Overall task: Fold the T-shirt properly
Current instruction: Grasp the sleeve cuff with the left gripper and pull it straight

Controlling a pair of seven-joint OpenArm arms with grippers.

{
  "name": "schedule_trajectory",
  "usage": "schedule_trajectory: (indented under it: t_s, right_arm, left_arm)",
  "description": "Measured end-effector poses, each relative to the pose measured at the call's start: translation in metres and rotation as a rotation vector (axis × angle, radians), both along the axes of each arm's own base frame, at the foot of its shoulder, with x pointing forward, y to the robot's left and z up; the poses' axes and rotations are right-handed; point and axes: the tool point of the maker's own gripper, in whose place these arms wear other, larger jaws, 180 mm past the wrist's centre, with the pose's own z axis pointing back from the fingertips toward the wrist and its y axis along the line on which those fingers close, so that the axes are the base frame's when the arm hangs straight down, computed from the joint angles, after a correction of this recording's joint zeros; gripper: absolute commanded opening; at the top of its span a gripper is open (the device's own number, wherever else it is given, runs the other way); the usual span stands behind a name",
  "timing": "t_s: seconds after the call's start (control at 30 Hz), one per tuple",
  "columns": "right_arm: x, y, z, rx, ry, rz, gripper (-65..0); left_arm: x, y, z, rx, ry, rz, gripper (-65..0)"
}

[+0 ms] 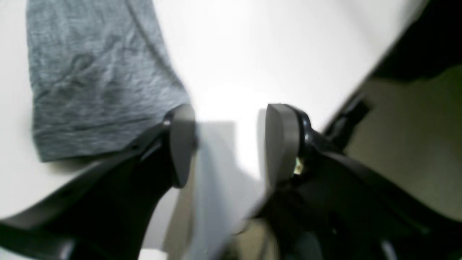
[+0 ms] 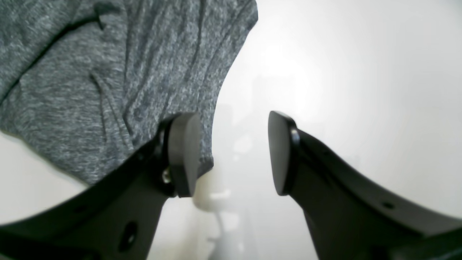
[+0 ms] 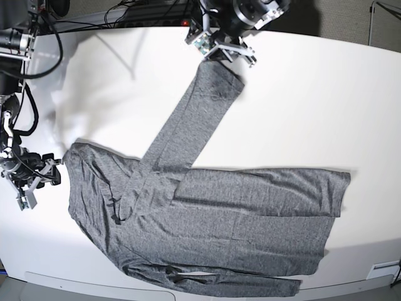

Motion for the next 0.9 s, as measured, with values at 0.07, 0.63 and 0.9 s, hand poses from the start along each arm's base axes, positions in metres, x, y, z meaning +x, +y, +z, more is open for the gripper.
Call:
schedule_trajectory:
  t_s: [0.07,0.63,0.9]
  right_arm:
    - [0.001,0.001,0.001,0.004,-0.009,0.002,-34.5]
    - [0.002,0.003,0.002,0.024,-0.017,0.000,-34.5]
    - [0.002,0.003,0.003,0.026,-0.020,-0.001,-34.5]
  left_arm:
    - [0.011,0.002,-0.002,0.018,-0.032,0.021,-33.9]
    - [0.021,0.008,-0.002,0.062,-0.075,0.053,-65.0]
    - [0.041,0.026,-0.008,0.223,-0.100,0.049,-65.0]
